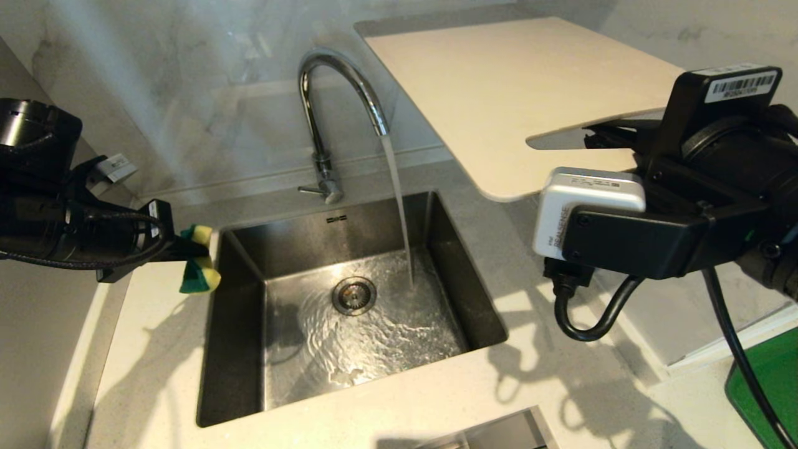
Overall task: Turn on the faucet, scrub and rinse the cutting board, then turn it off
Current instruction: Put down the cutting board
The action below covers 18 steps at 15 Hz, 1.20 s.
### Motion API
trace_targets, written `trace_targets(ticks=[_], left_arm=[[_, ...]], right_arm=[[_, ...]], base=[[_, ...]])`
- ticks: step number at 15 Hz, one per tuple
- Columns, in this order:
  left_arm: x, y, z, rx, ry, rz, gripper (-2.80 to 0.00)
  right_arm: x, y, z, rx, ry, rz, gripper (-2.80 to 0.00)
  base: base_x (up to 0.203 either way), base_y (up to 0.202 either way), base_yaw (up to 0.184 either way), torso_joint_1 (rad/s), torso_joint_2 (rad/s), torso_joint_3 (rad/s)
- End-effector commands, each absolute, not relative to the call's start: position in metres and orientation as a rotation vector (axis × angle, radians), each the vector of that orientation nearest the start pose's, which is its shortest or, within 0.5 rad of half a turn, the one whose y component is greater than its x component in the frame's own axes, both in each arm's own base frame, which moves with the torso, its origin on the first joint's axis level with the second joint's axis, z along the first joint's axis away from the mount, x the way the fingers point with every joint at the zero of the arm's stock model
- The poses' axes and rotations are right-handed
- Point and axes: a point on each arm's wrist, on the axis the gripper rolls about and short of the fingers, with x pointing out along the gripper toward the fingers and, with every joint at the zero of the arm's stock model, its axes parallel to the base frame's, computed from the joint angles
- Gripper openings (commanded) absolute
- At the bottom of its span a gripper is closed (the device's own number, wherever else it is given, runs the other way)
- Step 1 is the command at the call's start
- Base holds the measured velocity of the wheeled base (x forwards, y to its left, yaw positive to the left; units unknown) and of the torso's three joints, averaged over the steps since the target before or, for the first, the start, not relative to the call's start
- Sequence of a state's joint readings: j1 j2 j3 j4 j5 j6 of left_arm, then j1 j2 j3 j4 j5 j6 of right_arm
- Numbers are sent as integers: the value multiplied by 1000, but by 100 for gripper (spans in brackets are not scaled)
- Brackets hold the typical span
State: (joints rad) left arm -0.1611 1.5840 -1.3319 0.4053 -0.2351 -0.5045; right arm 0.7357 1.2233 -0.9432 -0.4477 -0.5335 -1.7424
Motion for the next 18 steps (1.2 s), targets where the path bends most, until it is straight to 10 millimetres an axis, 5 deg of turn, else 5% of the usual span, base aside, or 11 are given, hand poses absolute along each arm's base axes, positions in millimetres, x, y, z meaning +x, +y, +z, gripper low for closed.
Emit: trace_targets(ticks=[1,18], left_arm=[[267,-49,268,-507,745,-207,-280],[280,-51,256,-508,784,-199,-280]], right_arm=[[142,123,320,-1605,-220,25,-280],[132,111,202,-1563,130,274,-280]], base=[[0,0,0,0,0,0],[0,0,0,0,0,0]])
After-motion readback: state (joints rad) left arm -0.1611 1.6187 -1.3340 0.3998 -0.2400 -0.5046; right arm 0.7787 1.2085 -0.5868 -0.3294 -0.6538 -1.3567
